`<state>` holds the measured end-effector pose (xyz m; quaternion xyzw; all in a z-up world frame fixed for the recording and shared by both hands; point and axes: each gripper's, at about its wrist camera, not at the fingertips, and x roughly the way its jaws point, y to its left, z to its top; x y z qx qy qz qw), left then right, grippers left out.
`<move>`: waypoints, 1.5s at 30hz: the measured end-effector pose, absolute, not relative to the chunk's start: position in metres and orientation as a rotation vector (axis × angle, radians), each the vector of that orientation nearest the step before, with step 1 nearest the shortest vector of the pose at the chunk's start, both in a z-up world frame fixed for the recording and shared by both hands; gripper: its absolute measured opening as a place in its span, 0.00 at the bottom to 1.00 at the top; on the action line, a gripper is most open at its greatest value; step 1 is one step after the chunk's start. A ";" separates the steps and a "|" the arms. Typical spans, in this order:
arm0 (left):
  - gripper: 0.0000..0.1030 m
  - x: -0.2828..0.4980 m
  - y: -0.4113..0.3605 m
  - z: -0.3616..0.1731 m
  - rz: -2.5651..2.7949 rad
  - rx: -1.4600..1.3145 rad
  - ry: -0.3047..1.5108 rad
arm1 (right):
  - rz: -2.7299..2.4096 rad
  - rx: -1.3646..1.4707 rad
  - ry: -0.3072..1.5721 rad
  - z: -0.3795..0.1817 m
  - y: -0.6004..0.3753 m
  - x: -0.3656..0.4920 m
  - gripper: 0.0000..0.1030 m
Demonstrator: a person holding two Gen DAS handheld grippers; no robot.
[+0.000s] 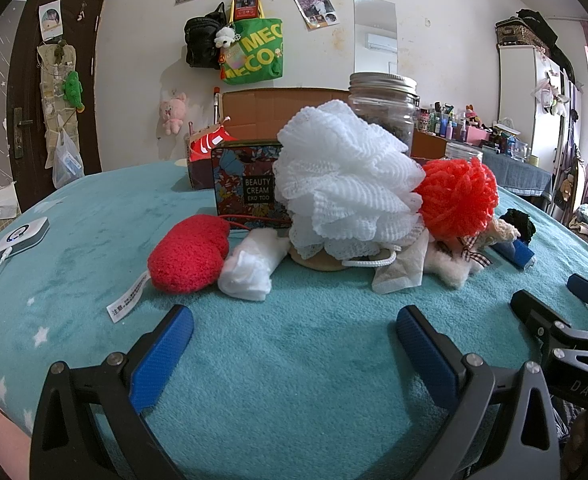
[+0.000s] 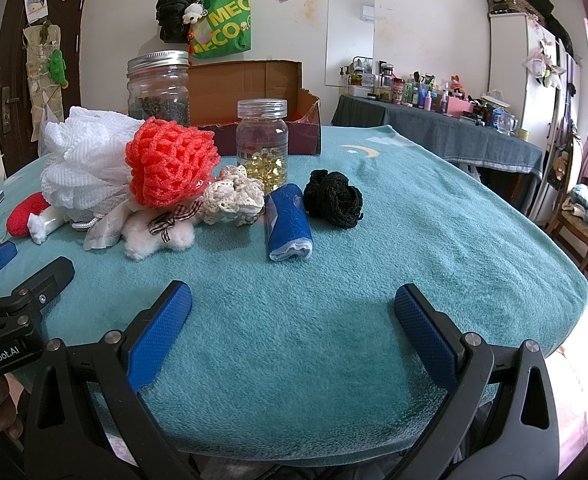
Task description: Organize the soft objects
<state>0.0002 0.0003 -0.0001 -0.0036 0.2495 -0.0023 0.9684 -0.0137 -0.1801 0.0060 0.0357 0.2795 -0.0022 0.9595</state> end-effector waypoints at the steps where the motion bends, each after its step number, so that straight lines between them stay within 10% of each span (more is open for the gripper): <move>1: 1.00 0.000 0.000 0.000 -0.005 -0.007 0.504 | -0.004 0.072 0.567 0.006 -0.180 -0.014 1.00; 45: 1.00 0.031 0.047 0.047 -0.056 -0.098 0.568 | -0.016 0.141 0.569 0.051 -0.221 0.028 1.00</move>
